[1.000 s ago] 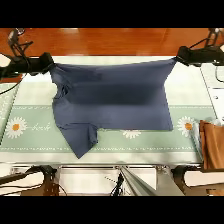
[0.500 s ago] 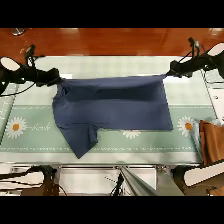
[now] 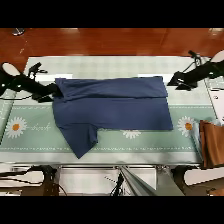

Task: Fold the shirts.

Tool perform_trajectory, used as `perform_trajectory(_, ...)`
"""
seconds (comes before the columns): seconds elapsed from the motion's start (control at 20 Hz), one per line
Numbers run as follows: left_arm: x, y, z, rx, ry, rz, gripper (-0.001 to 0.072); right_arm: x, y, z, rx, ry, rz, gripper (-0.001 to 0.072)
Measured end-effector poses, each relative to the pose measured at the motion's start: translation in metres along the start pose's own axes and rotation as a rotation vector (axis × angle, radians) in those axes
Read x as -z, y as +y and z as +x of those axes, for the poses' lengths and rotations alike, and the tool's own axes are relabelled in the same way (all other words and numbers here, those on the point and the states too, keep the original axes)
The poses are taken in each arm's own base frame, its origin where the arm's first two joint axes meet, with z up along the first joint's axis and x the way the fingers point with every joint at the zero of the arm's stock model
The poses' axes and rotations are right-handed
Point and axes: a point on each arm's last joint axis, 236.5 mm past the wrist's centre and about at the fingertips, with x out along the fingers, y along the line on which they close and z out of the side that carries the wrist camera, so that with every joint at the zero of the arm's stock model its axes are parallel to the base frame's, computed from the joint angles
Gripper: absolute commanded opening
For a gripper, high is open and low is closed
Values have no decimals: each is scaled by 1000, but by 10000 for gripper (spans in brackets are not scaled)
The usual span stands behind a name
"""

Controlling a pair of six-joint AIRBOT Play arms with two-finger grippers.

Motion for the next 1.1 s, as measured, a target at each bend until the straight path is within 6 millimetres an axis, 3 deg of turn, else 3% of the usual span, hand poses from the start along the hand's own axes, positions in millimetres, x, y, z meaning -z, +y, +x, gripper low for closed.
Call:
perform_trajectory(0.2,68,35,-10,-9,85,-92,704,44,-45,-36,61,-44,157,620)
perform_trajectory(0.35,121,52,-1,22,101,-217,704,90,-45,-31,6,-91,259,620)
perform_trajectory(0.45,145,49,7,96,87,-298,704,116,-33,-23,-54,-125,292,620)
perform_trajectory(0.7,157,14,23,319,8,-370,703,142,-6,-11,-174,-179,332,620)
perform_trajectory(0.85,155,-4,32,393,-26,-374,703,144,1,-10,-207,-198,345,620)
perform_trajectory(1.1,149,-15,38,408,-60,-345,703,140,8,-13,-247,-222,364,620)
